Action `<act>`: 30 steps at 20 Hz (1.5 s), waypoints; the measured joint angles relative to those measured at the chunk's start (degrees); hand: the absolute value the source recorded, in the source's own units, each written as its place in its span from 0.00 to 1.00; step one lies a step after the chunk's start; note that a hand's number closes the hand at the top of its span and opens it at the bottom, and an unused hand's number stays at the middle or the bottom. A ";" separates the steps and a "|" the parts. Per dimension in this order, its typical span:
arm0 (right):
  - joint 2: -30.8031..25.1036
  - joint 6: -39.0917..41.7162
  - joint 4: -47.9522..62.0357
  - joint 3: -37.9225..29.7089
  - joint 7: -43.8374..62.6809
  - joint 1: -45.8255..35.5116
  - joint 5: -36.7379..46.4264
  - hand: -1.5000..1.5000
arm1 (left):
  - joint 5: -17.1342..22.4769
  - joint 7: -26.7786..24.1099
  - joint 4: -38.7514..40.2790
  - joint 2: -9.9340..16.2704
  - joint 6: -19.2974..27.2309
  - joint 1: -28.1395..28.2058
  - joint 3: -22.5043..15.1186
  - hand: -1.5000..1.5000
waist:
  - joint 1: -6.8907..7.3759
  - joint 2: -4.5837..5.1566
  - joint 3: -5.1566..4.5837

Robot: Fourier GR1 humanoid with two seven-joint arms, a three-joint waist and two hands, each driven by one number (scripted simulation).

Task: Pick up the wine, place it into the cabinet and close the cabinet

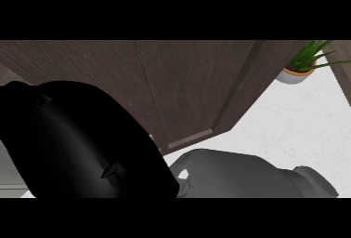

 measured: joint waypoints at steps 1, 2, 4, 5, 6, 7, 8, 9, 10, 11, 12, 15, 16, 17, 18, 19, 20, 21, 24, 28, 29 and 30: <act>0.01 -0.32 3.00 -0.36 -1.82 -1.10 -0.62 1.00 | 0.38 0.13 0.28 -0.02 -0.72 0.00 0.49 1.00 | 0.00 0.06 0.01; 0.02 -0.80 5.98 -0.75 -3.35 -2.06 -1.26 1.00 | 1.01 0.30 0.40 0.19 -1.53 0.13 1.33 1.00 | 0.10 0.11 0.02; 0.04 -1.85 11.61 -1.99 -6.31 -4.24 -2.98 1.00 | 2.75 1.13 0.72 0.88 -2.70 0.20 3.03 1.00 | 0.31 0.24 0.03; 0.05 -1.75 14.53 -2.68 -7.95 -5.13 -4.06 1.00 | 3.30 1.39 1.38 1.14 -3.63 0.16 3.77 1.00 | 0.41 0.31 0.03; 0.06 -1.92 17.20 -3.14 -8.95 -6.49 -5.01 1.00 | 3.31 1.36 1.90 1.00 -4.52 0.52 4.32 1.00 | 0.44 0.31 0.03; 0.06 -1.93 19.94 -3.63 -10.29 -7.18 -5.56 1.00 | 3.84 1.64 1.82 1.29 -4.96 1.03 5.34 1.00 | 0.56 0.30 0.04; 0.07 -1.99 22.69 -3.92 -11.97 -7.86 -6.18 1.00 | 4.23 1.95 2.12 1.33 -5.44 1.08 5.80 1.00 | 0.55 0.35 0.04; 0.09 -1.61 25.24 -4.65 -13.80 -8.10 -6.49 1.00 | 4.61 2.31 2.51 1.43 -5.69 0.83 6.33 1.00 | 0.36 0.40 0.04; 0.10 -1.31 27.84 -5.43 -15.42 -8.38 -6.85 1.00 | 4.67 2.61 2.85 1.40 -5.74 0.62 6.63 1.00 | 0.21 0.44 0.04; 0.11 -0.75 30.52 -6.34 -17.26 -8.89 -7.19 1.00 | 4.67 2.79 2.79 1.22 -5.74 0.59 6.82 1.00 | 0.23 0.43 0.04; 0.12 -0.39 32.70 -6.79 -19.02 -9.35 -7.44 1.00 | 5.04 3.04 3.47 1.40 -6.26 0.16 7.37 1.00 | 0.26 0.26 0.03; 0.15 0.93 36.82 -6.99 -22.13 -10.06 -8.05 1.00 | 6.23 3.95 3.40 1.89 -6.69 0.01 9.07 1.00 | 0.38 -0.61 0.11; 0.15 1.71 37.54 -6.79 -23.29 -10.03 -8.25 1.00 | 6.33 4.20 3.78 1.97 -6.82 -0.46 9.31 1.00 | 0.27 -0.90 0.05; 0.14 1.84 38.24 -6.61 -24.16 -9.92 -8.19 1.00 | 6.47 4.27 4.03 1.91 -7.26 -0.35 9.59 1.00 | 0.40 -1.22 0.07; 0.12 2.37 38.65 -6.79 -24.84 -9.71 -8.41 1.00 | 6.66 4.29 4.29 1.82 -7.49 -0.24 9.97 1.00 | 0.49 -1.47 -0.03; 0.08 2.89 39.02 -6.89 -25.67 -9.43 -8.43 1.00 | 6.68 4.36 4.02 1.74 -7.39 -0.09 10.23 1.00 | 0.60 -1.73 -0.11; 0.11 3.33 39.32 -6.97 -26.66 -9.21 -8.45 1.00 | 6.83 4.61 3.71 1.73 -7.07 -0.22 10.25 1.00 | 0.64 -1.87 -0.17; 0.10 3.60 39.64 -6.90 -28.10 -8.82 -8.15 1.00 | 6.94 4.61 3.44 1.62 -6.88 -0.31 10.41 1.00 | 0.87 -2.05 -0.25; -0.09 4.76 40.46 -6.57 -31.55 -8.17 -7.31 1.00 | 7.30 5.06 2.77 1.76 -6.07 -0.73 10.84 1.00 | 1.12 -2.36 -0.59; -0.64 6.37 41.11 -6.06 -35.39 -7.64 -6.29 1.00 | 7.60 5.33 2.63 1.64 -5.42 -1.16 11.12 1.00 | 1.25 -2.48 -1.22; -0.69 6.66 41.31 -6.01 -36.12 -7.61 -6.10 1.00 | 7.59 5.48 2.42 1.68 -5.42 -1.25 10.99 1.00 | 1.25 -2.48 -1.34; -0.67 6.85 41.49 -5.97 -36.91 -7.56 -5.88 1.00 | 7.60 5.58 2.41 1.68 -5.18 -1.39 10.99 1.00 | 1.21 -2.47 -1.44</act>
